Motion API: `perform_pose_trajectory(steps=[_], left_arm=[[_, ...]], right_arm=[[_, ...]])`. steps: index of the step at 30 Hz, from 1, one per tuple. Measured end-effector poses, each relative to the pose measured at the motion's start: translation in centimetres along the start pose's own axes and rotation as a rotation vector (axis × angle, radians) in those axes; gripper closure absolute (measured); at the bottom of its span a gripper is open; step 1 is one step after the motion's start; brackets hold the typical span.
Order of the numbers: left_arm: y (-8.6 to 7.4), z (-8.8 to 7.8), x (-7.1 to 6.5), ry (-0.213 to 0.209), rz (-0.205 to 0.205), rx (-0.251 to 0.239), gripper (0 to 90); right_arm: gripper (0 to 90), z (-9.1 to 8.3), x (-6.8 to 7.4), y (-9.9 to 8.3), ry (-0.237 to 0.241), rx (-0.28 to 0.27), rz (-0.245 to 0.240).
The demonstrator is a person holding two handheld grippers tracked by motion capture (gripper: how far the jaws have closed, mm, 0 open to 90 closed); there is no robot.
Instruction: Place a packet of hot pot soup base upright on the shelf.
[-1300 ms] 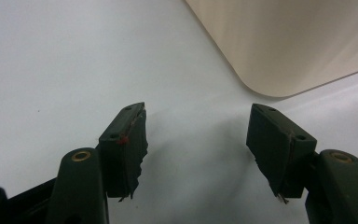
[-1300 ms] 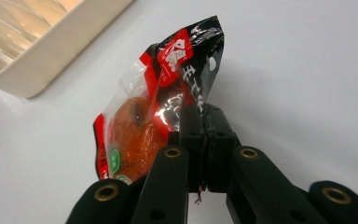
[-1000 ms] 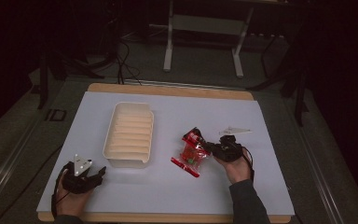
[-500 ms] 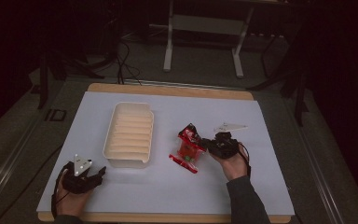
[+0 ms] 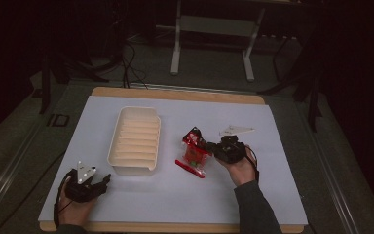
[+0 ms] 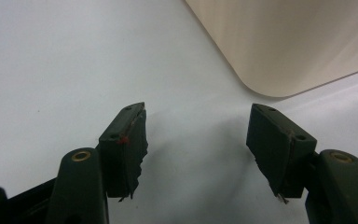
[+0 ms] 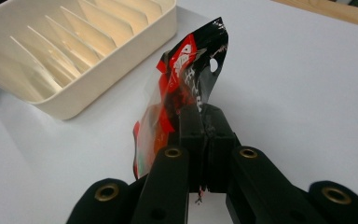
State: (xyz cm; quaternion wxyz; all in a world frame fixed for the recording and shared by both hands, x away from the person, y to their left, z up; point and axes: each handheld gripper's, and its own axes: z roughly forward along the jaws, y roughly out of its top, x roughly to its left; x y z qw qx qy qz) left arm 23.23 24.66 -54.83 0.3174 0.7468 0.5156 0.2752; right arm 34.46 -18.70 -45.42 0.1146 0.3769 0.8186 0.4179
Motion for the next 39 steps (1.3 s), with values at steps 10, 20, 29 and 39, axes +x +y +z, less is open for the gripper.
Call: perform_pose_trajectory(steps=[10,20,29,39], left_arm=[[0.0,0.0,0.0,-0.001,-0.001,-0.001,37.9],[0.0,0.0,0.0,-0.001,0.001,-0.001,37.9],[0.0,0.0,0.0,-0.002,0.001,-0.001,37.9],[0.0,0.0,0.0,-0.002,0.001,0.0,37.9]], right_arm=[[88.6,0.4,0.7,1.0,0.014,-0.006,-0.037],[88.7,0.8,1.1,1.9,0.023,-0.017,-0.064],[88.7,1.0,1.5,3.0,0.038,-0.027,-0.087],[88.7,0.9,1.9,4.7,0.057,-0.066,-0.113]])
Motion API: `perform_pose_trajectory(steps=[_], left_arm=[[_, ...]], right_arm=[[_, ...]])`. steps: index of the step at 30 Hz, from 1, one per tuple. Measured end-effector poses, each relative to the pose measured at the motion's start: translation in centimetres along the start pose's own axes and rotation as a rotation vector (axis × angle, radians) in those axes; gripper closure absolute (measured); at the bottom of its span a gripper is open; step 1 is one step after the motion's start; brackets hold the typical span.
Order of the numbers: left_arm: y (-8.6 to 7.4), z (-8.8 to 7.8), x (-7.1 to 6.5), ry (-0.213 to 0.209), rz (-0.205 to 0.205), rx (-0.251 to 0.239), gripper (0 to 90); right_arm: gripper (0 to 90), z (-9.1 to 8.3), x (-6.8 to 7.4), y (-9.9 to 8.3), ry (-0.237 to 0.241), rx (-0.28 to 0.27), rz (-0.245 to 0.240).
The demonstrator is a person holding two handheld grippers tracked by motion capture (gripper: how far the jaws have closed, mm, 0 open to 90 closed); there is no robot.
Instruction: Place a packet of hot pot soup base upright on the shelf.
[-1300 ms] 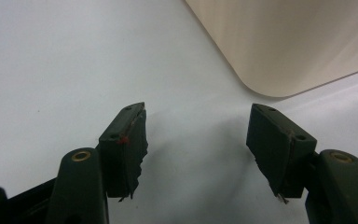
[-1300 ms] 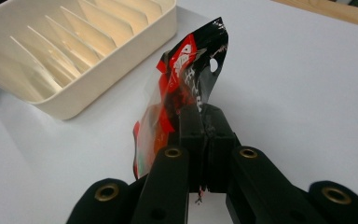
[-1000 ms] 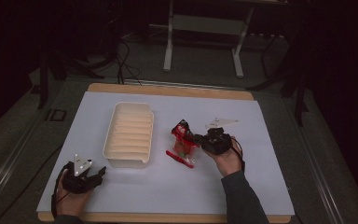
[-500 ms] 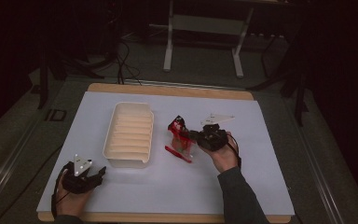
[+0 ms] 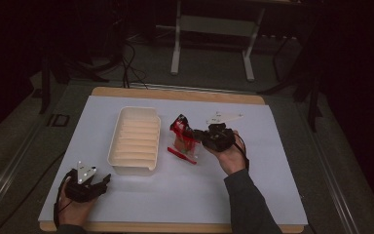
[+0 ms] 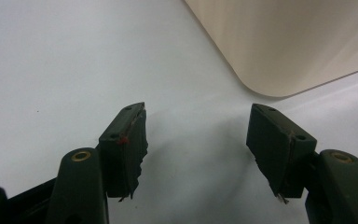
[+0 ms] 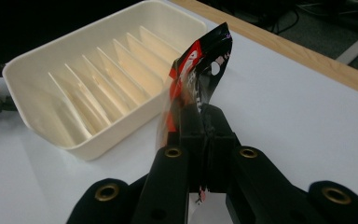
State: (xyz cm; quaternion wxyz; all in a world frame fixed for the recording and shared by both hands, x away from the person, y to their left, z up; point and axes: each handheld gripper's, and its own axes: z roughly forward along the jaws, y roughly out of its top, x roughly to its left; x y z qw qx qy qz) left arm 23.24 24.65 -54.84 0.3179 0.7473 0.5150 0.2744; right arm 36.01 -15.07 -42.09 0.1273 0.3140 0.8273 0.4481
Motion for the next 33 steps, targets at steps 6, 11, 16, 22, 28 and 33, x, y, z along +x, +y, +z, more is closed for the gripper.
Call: perform_pose_trajectory(steps=[6,11,16,22,28,33], left_arm=[[0.0,0.0,0.0,0.0,0.001,0.0,37.9],[0.0,0.0,0.0,0.0,0.002,0.001,37.9],[0.0,0.0,0.0,0.0,0.004,0.0,37.9],[0.0,0.0,0.0,0.0,0.002,0.001,37.9],[0.0,0.0,0.0,0.0,0.002,0.0,37.9],[0.0,0.0,0.0,0.0,0.001,-0.002,37.9]], right_arm=[[88.7,0.2,0.0,0.6,0.005,-0.01,-0.012],[88.7,0.3,0.2,1.0,0.019,-0.024,-0.024],[88.7,0.3,0.5,1.5,0.024,-0.035,-0.037],[88.7,0.3,0.5,2.2,0.022,-0.044,-0.049],[88.6,0.3,0.7,2.9,0.027,-0.051,-0.063],[88.7,0.8,1.2,3.6,0.035,-0.053,-0.083]])
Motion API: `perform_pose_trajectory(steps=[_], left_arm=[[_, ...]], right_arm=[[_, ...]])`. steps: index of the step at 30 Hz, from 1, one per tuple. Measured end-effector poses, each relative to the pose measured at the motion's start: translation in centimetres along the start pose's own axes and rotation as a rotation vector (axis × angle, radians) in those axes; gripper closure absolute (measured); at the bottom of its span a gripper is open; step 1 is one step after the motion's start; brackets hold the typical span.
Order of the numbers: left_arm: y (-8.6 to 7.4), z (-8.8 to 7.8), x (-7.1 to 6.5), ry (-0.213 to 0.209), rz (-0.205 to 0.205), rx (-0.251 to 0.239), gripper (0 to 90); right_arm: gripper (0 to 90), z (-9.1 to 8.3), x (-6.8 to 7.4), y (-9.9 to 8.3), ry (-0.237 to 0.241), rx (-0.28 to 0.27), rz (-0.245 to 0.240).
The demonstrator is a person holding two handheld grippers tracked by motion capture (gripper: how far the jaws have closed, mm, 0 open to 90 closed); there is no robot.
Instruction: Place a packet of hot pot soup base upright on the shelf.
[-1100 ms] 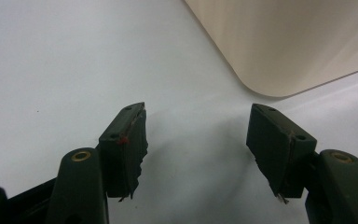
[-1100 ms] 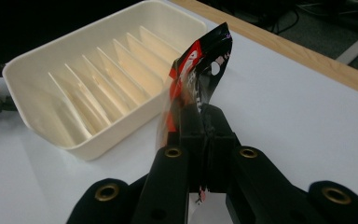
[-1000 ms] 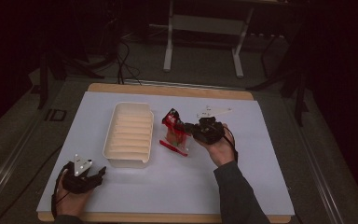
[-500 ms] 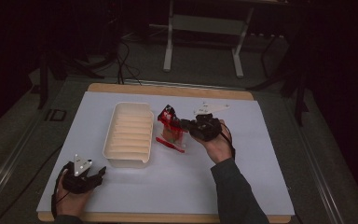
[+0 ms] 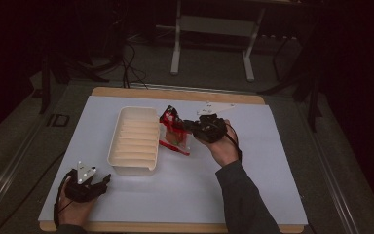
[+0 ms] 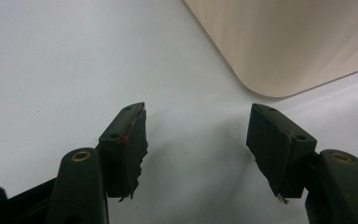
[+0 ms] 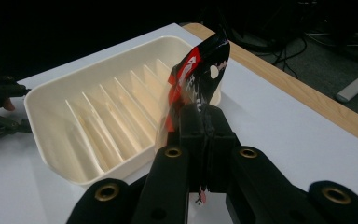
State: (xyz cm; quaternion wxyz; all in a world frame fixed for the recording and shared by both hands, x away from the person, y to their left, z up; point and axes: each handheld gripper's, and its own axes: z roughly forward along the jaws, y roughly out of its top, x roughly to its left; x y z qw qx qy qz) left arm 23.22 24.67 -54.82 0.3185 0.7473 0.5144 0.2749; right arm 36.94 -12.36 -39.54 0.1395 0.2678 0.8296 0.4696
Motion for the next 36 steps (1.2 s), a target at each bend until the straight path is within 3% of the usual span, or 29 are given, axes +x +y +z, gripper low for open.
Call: perform_pose_trajectory(steps=[36], left_arm=[[0.0,0.0,0.0,-0.001,-0.002,-0.001,37.9]], right_arm=[[88.6,3.2,1.0,2.0,0.033,0.001,-0.089]])
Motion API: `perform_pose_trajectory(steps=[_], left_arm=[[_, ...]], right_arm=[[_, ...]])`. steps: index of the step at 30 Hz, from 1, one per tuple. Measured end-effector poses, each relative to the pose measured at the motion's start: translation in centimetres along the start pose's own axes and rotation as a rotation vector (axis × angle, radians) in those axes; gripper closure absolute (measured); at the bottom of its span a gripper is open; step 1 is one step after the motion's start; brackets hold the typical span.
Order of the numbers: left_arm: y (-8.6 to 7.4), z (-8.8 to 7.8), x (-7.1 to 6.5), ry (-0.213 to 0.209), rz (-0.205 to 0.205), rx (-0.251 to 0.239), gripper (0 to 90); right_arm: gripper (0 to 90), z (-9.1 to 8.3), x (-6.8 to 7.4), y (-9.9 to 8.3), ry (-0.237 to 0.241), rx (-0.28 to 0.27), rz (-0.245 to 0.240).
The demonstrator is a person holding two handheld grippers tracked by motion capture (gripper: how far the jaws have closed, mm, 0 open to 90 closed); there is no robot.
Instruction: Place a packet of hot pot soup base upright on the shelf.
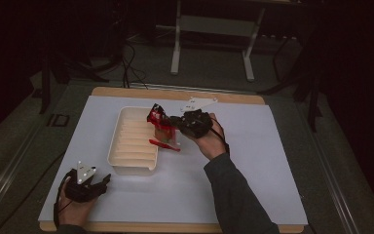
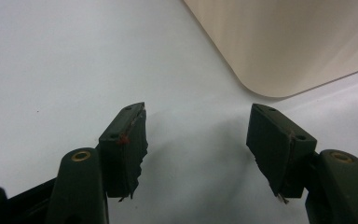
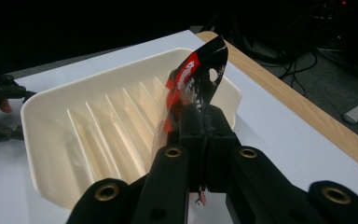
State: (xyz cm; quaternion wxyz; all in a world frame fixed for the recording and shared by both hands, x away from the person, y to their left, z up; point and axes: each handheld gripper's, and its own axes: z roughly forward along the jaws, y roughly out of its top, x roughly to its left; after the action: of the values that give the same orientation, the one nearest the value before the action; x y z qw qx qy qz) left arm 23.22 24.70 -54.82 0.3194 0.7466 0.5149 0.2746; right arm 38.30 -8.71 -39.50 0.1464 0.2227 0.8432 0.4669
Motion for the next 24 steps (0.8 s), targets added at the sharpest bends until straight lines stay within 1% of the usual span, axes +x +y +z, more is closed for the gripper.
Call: perform_pose_trajectory(steps=[11,24], left_arm=[[0.0,0.0,0.0,0.0,-0.001,-0.001,37.9],[0.0,0.0,0.0,-0.002,0.0,0.0,37.9]], right_arm=[[88.7,0.9,0.0,0.4,0.008,-0.004,-0.002],[88.7,2.0,0.4,1.2,0.02,-0.007,-0.007]])
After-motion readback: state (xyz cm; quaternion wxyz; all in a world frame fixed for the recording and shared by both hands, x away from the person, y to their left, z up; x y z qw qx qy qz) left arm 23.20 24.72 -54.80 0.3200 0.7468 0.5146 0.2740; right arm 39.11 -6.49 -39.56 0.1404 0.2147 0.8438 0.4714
